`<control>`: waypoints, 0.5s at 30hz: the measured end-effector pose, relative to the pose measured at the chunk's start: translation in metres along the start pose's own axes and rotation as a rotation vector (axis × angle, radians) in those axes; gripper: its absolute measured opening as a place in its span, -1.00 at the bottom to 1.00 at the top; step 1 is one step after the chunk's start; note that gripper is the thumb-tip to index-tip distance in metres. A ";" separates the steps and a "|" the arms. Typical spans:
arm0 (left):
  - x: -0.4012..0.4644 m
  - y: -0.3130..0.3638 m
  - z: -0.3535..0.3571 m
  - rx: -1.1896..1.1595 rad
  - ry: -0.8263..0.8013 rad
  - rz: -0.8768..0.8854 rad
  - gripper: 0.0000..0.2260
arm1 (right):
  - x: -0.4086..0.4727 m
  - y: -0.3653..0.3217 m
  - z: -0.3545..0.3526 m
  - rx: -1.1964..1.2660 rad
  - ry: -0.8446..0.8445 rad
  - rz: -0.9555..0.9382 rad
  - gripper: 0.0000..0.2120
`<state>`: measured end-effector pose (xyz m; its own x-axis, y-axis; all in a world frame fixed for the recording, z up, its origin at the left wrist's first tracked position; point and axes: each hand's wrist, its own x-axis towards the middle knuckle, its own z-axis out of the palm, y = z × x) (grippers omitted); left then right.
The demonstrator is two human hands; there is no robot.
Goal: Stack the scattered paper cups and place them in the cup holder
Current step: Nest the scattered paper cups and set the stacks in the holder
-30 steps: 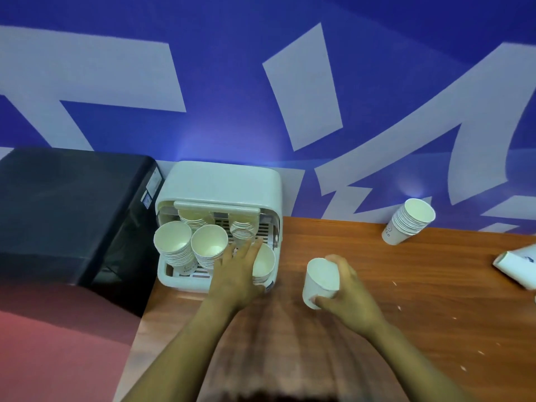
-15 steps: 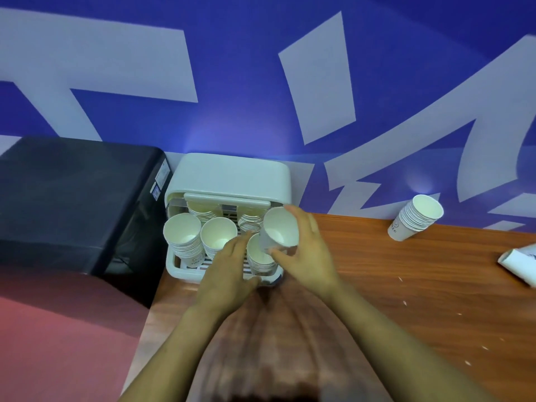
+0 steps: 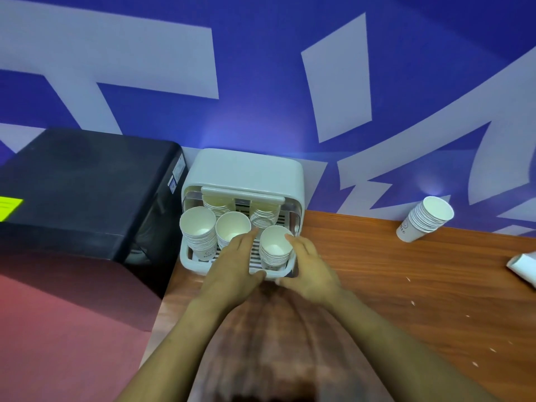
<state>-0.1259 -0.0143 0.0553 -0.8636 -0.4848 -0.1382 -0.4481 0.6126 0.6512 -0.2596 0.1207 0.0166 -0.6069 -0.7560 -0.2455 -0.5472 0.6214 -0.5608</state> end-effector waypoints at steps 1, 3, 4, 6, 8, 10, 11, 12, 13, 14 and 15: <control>-0.002 0.001 -0.001 0.014 0.000 0.003 -0.27 | -0.004 0.000 -0.006 0.011 0.009 -0.022 -0.11; -0.006 0.003 -0.003 0.038 0.003 0.012 -0.31 | -0.016 0.002 -0.023 0.040 0.021 -0.041 -0.22; -0.008 0.005 -0.003 0.048 0.003 0.020 -0.33 | -0.024 0.005 -0.033 0.045 0.014 -0.028 -0.30; -0.012 0.010 0.000 0.065 -0.016 0.040 -0.40 | -0.042 0.015 -0.054 0.025 -0.042 0.024 -0.44; -0.014 0.018 0.007 0.073 -0.052 0.073 -0.46 | -0.063 0.031 -0.073 -0.030 -0.129 0.063 -0.52; -0.016 0.031 0.016 0.058 -0.083 0.101 -0.52 | -0.082 0.046 -0.087 -0.053 -0.166 0.095 -0.56; -0.017 0.038 0.022 0.049 -0.093 0.116 -0.53 | -0.090 0.053 -0.092 -0.057 -0.160 0.103 -0.58; -0.019 0.046 0.027 0.047 -0.100 0.128 -0.54 | -0.097 0.060 -0.096 -0.057 -0.149 0.108 -0.59; -0.021 0.054 0.033 0.048 -0.110 0.133 -0.55 | -0.104 0.066 -0.099 -0.049 -0.142 0.109 -0.59; -0.024 0.064 0.039 0.053 -0.121 0.135 -0.55 | -0.111 0.072 -0.103 -0.034 -0.139 0.112 -0.59; -0.026 0.073 0.045 0.062 -0.128 0.138 -0.56 | -0.117 0.077 -0.107 -0.023 -0.138 0.109 -0.59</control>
<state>-0.1464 0.0716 0.0729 -0.9384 -0.3128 -0.1469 -0.3333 0.7068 0.6240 -0.2921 0.2794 0.0868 -0.5794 -0.7037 -0.4111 -0.4962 0.7048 -0.5071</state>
